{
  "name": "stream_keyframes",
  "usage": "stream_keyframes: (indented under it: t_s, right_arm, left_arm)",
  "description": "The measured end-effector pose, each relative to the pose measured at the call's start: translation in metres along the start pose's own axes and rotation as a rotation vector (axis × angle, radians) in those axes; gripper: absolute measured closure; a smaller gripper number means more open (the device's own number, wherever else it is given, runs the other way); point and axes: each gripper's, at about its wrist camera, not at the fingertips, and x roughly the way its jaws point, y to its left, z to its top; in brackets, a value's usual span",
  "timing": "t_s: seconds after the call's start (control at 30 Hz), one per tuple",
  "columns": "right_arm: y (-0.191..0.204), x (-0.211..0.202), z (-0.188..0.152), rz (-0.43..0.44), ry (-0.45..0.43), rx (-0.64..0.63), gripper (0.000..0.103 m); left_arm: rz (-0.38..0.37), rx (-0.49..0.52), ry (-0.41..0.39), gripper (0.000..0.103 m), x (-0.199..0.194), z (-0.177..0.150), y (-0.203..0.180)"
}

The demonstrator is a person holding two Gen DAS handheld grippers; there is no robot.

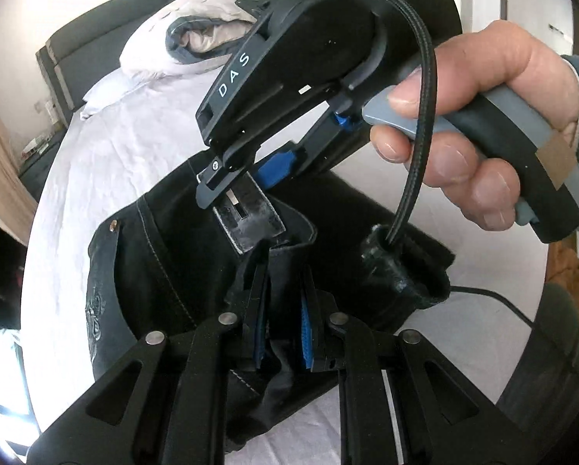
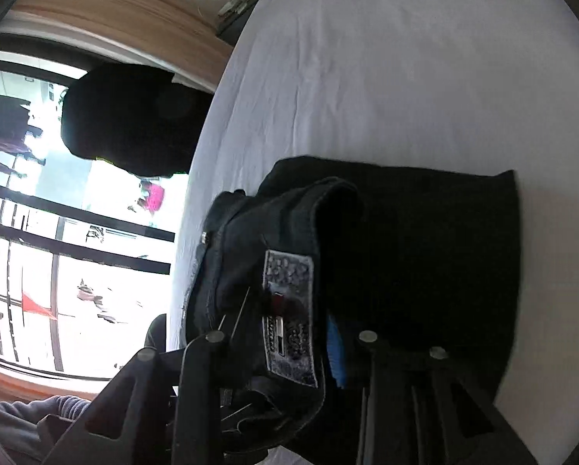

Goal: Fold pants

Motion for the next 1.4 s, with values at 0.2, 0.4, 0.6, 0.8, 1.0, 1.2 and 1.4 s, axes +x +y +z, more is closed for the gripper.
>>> stream_keyframes:
  t_s: [0.2,0.4,0.6,0.8,1.0,1.2,1.4]
  right_arm:
    - [0.018,-0.005,0.013,-0.054,-0.045,-0.057,0.077]
    - [0.003,-0.016,0.011,-0.045,-0.092,-0.034,0.084]
    - [-0.034,-0.025,-0.004,-0.039,-0.127,0.05,0.089]
    - [-0.05,-0.016,-0.006,-0.048,-0.145,0.081,0.089]
    - [-0.056,-0.03,-0.003,-0.045,-0.184,0.096,0.089]
    - [-0.078,-0.009,-0.012,-0.079,-0.135,0.132,0.078]
    - [-0.089,-0.018,-0.023,-0.073,-0.195,0.199,0.052]
  left_arm:
    - [-0.022,0.021,-0.03,0.09,-0.009,0.006,-0.005]
    - [-0.055,0.029,-0.059,0.09,-0.007,0.02,-0.011]
    - [-0.098,0.057,-0.027,0.09,0.017,0.017,-0.028]
    - [-0.11,0.069,-0.007,0.09,0.042,0.022,-0.026]
    - [-0.124,0.079,-0.042,0.09,0.041,0.029,-0.044]
    - [-0.144,0.094,0.039,0.087,0.061,0.012,-0.052]
    - [-0.254,-0.045,0.021,0.023,0.024,0.014,-0.018]
